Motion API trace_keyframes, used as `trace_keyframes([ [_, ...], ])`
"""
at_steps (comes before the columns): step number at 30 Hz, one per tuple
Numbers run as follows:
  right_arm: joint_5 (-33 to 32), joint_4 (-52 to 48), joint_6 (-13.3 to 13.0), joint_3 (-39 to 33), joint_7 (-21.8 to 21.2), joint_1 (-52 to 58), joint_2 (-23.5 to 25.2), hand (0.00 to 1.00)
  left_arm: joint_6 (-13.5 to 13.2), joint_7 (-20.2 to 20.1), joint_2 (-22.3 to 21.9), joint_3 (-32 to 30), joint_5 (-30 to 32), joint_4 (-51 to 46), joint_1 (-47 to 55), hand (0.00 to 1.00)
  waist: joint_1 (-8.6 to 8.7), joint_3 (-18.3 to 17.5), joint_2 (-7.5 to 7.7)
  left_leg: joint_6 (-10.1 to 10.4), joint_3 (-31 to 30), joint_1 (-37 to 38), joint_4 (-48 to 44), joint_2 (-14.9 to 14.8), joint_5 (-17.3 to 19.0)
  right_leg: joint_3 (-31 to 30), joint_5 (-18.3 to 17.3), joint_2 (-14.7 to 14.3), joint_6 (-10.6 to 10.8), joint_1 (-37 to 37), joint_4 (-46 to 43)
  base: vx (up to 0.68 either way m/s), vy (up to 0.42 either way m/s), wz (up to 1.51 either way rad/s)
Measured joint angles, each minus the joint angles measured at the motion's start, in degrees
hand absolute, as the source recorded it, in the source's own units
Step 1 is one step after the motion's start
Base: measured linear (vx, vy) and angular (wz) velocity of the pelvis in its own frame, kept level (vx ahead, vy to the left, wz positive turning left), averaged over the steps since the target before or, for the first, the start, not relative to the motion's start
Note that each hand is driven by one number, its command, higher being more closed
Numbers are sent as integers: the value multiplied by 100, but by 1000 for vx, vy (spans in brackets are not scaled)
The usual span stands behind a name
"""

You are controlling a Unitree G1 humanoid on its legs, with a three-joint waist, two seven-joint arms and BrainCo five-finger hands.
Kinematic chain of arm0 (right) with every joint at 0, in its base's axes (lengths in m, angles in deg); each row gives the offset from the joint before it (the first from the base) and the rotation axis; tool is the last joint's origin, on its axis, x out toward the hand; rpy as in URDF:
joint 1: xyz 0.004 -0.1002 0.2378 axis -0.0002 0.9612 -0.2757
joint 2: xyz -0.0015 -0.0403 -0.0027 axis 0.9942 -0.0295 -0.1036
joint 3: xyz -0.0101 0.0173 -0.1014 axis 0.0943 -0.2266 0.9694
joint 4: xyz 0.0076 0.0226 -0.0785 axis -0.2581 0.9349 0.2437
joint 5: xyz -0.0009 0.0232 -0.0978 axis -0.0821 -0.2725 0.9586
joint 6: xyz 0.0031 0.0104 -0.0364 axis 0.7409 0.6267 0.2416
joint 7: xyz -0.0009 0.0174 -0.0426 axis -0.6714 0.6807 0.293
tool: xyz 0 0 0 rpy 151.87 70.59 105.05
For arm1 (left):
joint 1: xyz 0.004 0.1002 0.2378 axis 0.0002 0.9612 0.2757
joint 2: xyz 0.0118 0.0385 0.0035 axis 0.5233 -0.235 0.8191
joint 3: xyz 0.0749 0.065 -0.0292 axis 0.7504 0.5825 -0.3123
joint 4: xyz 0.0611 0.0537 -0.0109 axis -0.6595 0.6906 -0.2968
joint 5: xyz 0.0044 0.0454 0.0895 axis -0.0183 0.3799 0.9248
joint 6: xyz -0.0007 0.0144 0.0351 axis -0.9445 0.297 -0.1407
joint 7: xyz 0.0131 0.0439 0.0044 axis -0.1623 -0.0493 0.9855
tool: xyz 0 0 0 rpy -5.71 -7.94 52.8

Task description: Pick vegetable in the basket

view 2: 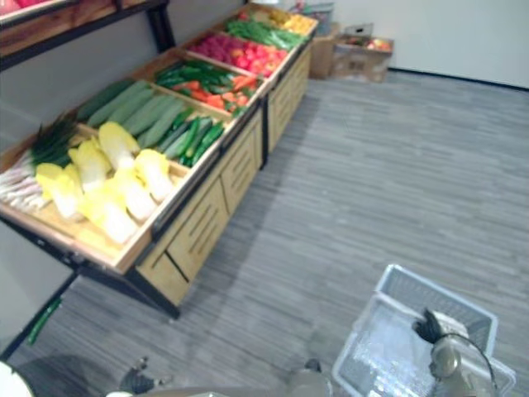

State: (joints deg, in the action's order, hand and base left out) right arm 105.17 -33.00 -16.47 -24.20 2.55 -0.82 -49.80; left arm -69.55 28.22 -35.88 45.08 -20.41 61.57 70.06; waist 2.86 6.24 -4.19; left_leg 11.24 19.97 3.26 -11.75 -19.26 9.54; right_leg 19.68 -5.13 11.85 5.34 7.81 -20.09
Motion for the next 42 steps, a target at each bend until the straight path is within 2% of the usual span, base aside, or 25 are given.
trace_keyframes([
  [1,-55,-16,14,-2,55,2,24,100,5,14,60,-68,-8,8,15,0,-12,14,94,68,5,-5,-235,39,-68,69,-321,70,-63,64,-165,93,-196,-8],
  [2,-185,-20,34,-2,72,-82,43,100,46,28,44,-132,-11,47,-62,0,-67,181,156,-222,38,-234,-1117,-46,-296,-4,-521,130,-38,-9,-261,48,-189,-39],
  [3,-213,-25,29,10,82,-86,56,100,35,66,-47,-218,-110,-3,-49,0,-220,252,249,-603,17,-527,-1773,-87,-924,-153,-502,122,-34,-146,-23,87,-276,-41],
  [4,-212,-25,37,18,90,-92,61,100,33,85,-90,-291,-146,-29,-2,0,-268,257,234,-538,-40,-767,-2089,-143,-1197,-174,-492,104,-28,-291,194,84,-216,-33],
  [6,-211,-12,168,117,95,-183,106,100,-14,89,-171,-364,-206,-50,18,0,-325,259,210,-370,-7,-1285,-2588,-72,-986,-290,-343,93,-131,-580,744,156,-175,-11],
  [8,-212,-13,202,159,95,-312,173,100,-8,87,-213,-365,-206,-51,56,0,-329,271,161,-369,126,-1408,-2178,40,-932,-296,-250,0,-186,-728,1026,172,-97,-22],
  [10,-226,-48,192,174,109,-416,251,100,3,85,-275,-377,-205,-46,111,0,-339,271,115,-322,306,-1396,-1002,229,-985,-236,-83,-100,-220,-821,1242,229,-17,-22],
  [12,-264,-115,194,141,168,-414,258,100,32,85,-408,-376,-186,-46,89,0,-302,294,0,-343,284,-1293,422,575,-1364,-105,3,-202,-171,-987,1398,273,70,8],
  [15,-265,-118,220,-11,169,-342,246,100,47,85,-514,-364,-145,-33,117,0,-301,316,-228,-437,286,-1122,932,724,-2061,17,-72,-400,-32,-1329,1520,297,153,20],
  [16,-279,-118,232,-78,172,-240,328,100,94,87,-462,-365,-113,-35,71,0,-285,337,-201,-989,369,-1001,995,815,-1853,146,-183,-387,130,-1558,1558,359,243,44],
  [17,-282,-128,229,-79,171,-219,416,100,110,89,-405,-364,-111,-46,11,0,-281,347,-55,-922,440,-1009,962,917,-1795,210,-199,-272,155,-1597,1573,314,240,47],
  [19,-278,-282,178,-75,170,-207,542,100,114,94,-310,-364,-94,-69,-142,0,-319,395,162,-1077,742,-1275,546,1059,-1221,367,-190,-60,312,-1702,1758,186,164,31],
  [23,-279,-235,146,-94,175,-202,590,100,126,113,-242,-350,-88,-73,-236,0,-426,358,300,-1303,1113,-1495,-170,1231,-522,595,-248,389,550,-1814,1750,230,130,35],
  [25,-270,65,179,-131,170,-304,726,100,146,117,-248,-328,-37,-61,-228,0,-482,384,344,-1345,1058,-1366,-199,1384,-300,587,-257,661,569,-1680,1037,327,182,24],
  [26,-268,162,206,-201,171,-304,896,100,154,117,-212,-292,9,-47,-187,0,-501,386,356,-1340,981,-1159,-64,1483,-263,527,-227,909,614,-1407,72,372,219,42],
  [27,-262,215,264,-257,197,-286,1076,100,153,125,-136,-273,5,-63,-123,0,-474,348,447,-1400,835,-962,61,1621,-254,363,46,1226,951,-1024,-1072,381,207,50],
  [28,-262,224,303,-413,319,-320,1118,100,158,134,-89,-254,1,-86,-96,0,-463,313,502,-1435,729,-885,121,1702,-252,139,317,1346,1035,-760,-1621,350,127,77],
  [29,-272,298,298,-643,351,-378,1067,100,159,154,8,-235,-6,-138,-106,0,-425,274,511,-1479,434,-693,292,1796,-267,-390,1004,1390,1151,-294,-2593,385,58,103],
  [31,-286,578,274,-924,406,-409,1130,100,153,229,121,-230,-19,-293,-129,0,-426,292,582,-1465,-44,-457,434,1737,-291,-666,485,1092,1082,151,-3533,384,-30,128],
  [33,-401,818,364,-1229,456,-342,1152,100,152,333,125,-267,-273,-400,-181,0,-371,337,501,-1371,-740,-197,575,1600,-352,9,-175,972,640,265,-3175,341,-136,156],
  [34,-428,909,387,-1356,462,-342,1152,100,151,333,114,-287,-341,-440,-195,0,-368,337,495,-1349,-906,-189,575,1576,-365,114,-251,954,511,301,-2884,278,-177,159],
  [37,-931,1332,465,-2273,606,-388,1188,100,130,334,41,-364,-444,-483,-298,0,-316,332,508,-1144,-1425,-209,612,1548,-450,-183,-132,878,534,281,-475,196,-254,146],
  [39,-1277,1535,474,-2878,678,-401,1297,100,114,335,63,-381,-443,-463,-295,0,-294,288,621,-902,-1569,-203,671,1556,-413,-832,692,819,422,283,470,172,-447,116],
  [40,-1442,1676,475,-3281,691,-402,1398,100,118,338,53,-530,-441,-373,-299,0,-285,298,711,-680,-1726,-149,761,1547,-362,-1137,881,812,613,222,509,155,-594,97],
  [42,-1609,1775,474,-3628,690,-449,1447,100,115,335,-106,-646,-442,-221,-228,0,-326,196,464,-414,-1756,-76,959,1234,-442,-1047,498,529,666,47,744,93,-451,35],
])
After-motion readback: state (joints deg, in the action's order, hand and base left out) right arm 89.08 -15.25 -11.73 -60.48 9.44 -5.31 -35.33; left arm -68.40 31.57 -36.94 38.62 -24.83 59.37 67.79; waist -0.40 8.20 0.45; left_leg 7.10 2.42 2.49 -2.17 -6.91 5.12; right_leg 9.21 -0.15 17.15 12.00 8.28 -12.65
